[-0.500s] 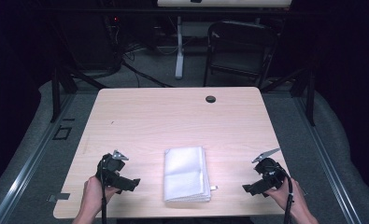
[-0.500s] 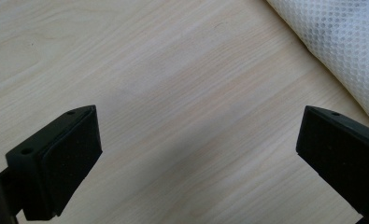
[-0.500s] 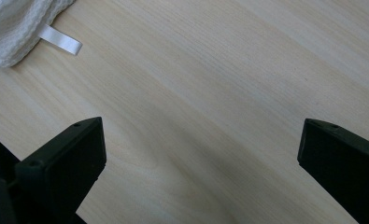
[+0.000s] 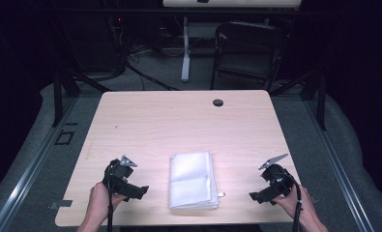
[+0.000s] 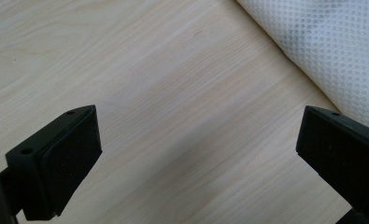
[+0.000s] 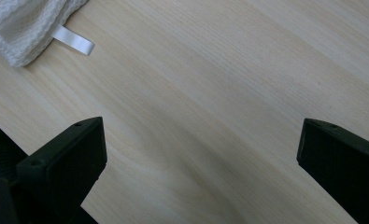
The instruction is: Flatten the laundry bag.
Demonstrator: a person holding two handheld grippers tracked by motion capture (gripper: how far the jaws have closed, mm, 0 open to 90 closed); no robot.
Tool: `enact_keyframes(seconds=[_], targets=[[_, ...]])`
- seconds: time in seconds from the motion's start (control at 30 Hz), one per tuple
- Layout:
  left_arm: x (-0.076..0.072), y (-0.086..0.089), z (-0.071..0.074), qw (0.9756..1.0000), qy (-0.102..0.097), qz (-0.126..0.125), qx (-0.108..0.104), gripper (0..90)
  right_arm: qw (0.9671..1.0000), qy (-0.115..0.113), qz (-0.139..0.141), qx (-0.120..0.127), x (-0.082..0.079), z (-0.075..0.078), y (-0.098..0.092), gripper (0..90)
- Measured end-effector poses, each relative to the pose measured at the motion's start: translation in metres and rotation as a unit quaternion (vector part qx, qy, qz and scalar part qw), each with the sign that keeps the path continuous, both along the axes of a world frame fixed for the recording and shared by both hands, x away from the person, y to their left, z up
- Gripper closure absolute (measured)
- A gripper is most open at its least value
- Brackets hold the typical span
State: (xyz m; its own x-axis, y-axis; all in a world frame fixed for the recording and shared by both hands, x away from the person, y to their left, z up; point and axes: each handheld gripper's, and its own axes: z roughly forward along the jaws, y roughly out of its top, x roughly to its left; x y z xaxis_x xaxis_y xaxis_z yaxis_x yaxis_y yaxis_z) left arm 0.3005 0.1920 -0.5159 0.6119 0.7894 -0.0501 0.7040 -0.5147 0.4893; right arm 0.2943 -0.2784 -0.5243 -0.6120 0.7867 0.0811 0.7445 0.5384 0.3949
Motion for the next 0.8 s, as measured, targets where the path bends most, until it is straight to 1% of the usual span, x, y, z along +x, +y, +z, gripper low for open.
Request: enact_keyframes(seconds=[0.13, 0.27, 0.3, 0.33, 0.37, 0.4, 0.43, 0.47, 0.5, 0.57, 0.6, 0.67, 0.7, 0.77, 0.8], targets=[[-0.002, -0.008, 0.003, 0.9999, 0.000, -0.011, -0.006, 0.0, 1.0000, 0.000, -0.003, 0.005, -0.001, 0.000, 0.001, 1.2], [-0.003, -0.013, 0.005, 0.9998, -0.002, -0.017, -0.005, 0.0, 1.0000, 0.002, -0.002, 0.009, -0.001, 0.000, 0.002, 1.3], [-0.004, -0.017, 0.006, 0.9998, -0.003, -0.021, -0.007, 0.0, 1.0000, 0.001, -0.002, 0.008, -0.001, 0.000, 0.002, 1.3], [-0.004, -0.017, 0.006, 0.9998, -0.003, -0.021, -0.007, 0.0, 1.0000, 0.001, -0.002, 0.008, -0.001, 0.000, 0.002, 1.3], [-0.004, -0.020, 0.007, 0.9996, -0.004, -0.026, -0.006, 0.0, 0.9999, -0.003, -0.007, 0.012, -0.001, -0.001, 0.003, 1.4], [-0.004, -0.024, 0.008, 0.9995, -0.004, -0.032, -0.006, 0.0, 1.0000, -0.001, -0.003, 0.005, -0.001, 0.000, 0.003, 1.5], [-0.004, -0.024, 0.008, 0.9995, -0.004, -0.032, -0.006, 0.0, 1.0000, -0.001, -0.003, 0.005, -0.001, 0.000, 0.003, 1.5], [-0.005, -0.030, 0.008, 0.9992, -0.005, -0.040, -0.006, 0.0, 1.0000, 0.000, 0.000, 0.001, -0.001, 0.000, 0.003, 1.7], [-0.005, -0.030, 0.008, 0.9992, -0.005, -0.040, -0.006, 0.0, 1.0000, 0.000, 0.000, 0.001, -0.001, 0.000, 0.003, 1.7], [-0.005, -0.036, 0.009, 0.9989, -0.003, -0.047, -0.007, 0.0, 1.0000, 0.004, 0.005, 0.000, 0.000, 0.000, 0.002, 1.8], [-0.006, -0.043, 0.010, 0.9983, -0.007, -0.057, -0.002, 0.0, 1.0000, 0.005, 0.007, -0.002, 0.000, 0.000, 0.002, 1.9], [-0.007, -0.049, 0.009, 0.9979, -0.005, -0.065, -0.004, 0.0, 1.0000, 0.006, 0.006, -0.001, 0.000, 0.000, 0.003, 2.0], [-0.007, -0.053, 0.009, 0.9975, -0.007, -0.071, -0.001, 0.0, 1.0000, 0.004, 0.005, -0.003, 0.000, 0.000, 0.003, 2.1], [-0.007, -0.055, 0.008, 0.9972, -0.007, -0.074, 0.000, 0.0, 1.0000, 0.006, 0.006, -0.004, 0.000, 0.000, 0.003, 2.2], [-0.007, -0.060, 0.007, 0.9966, -0.007, -0.082, 0.000, 0.0, 1.0000, 0.005, 0.003, -0.003, 0.000, -0.001, 0.004, 2.3]])
